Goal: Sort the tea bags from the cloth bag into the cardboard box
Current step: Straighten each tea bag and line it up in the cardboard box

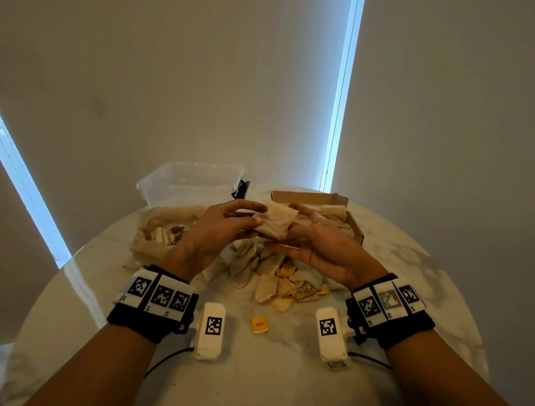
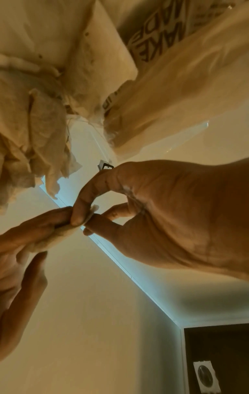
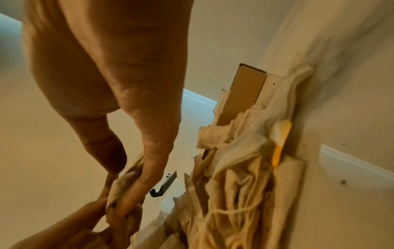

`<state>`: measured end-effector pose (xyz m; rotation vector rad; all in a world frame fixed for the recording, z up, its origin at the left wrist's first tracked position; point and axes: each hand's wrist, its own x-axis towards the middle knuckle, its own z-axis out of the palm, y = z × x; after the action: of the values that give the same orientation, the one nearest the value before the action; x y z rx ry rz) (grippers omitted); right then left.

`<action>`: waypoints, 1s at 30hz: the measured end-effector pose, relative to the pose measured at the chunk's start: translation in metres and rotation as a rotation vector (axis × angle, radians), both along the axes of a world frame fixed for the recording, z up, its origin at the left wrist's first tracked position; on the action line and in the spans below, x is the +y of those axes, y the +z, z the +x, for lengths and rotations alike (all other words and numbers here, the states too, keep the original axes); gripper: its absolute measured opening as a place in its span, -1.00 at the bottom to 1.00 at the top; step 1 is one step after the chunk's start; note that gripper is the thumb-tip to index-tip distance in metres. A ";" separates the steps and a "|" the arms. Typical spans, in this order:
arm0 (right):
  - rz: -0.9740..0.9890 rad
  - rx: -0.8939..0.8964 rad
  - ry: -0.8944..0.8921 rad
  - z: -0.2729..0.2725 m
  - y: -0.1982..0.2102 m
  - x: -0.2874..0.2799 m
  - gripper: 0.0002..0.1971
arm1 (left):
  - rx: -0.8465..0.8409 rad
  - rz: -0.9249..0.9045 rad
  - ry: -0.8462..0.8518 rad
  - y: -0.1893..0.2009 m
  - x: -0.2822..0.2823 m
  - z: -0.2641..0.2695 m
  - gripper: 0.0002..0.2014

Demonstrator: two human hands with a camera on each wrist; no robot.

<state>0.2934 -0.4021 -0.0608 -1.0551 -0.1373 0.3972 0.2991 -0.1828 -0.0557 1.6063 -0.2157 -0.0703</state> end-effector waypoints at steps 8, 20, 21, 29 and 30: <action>-0.178 -0.035 -0.051 -0.002 0.001 -0.003 -0.57 | 0.205 -0.061 -0.053 -0.001 -0.004 0.001 -0.75; -0.253 -0.015 -0.042 0.002 0.004 -0.010 -0.65 | 0.231 -0.087 -0.128 -0.002 -0.002 0.002 -0.67; -0.249 -0.025 -0.055 0.002 0.005 -0.009 -0.64 | 0.214 -0.095 -0.122 -0.002 -0.002 0.002 -0.67; -0.456 -0.164 -0.280 0.032 0.046 -0.068 -0.72 | 0.081 -0.157 -0.065 0.002 0.003 0.003 -0.74; -0.570 -0.196 -0.302 0.042 0.048 -0.079 -0.72 | 0.085 -0.158 -0.060 0.002 0.003 0.003 -0.75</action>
<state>0.3349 -0.4808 -0.0131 -1.6520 -0.0358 0.0514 0.3022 -0.1793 -0.0535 1.4361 -0.1988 -0.1637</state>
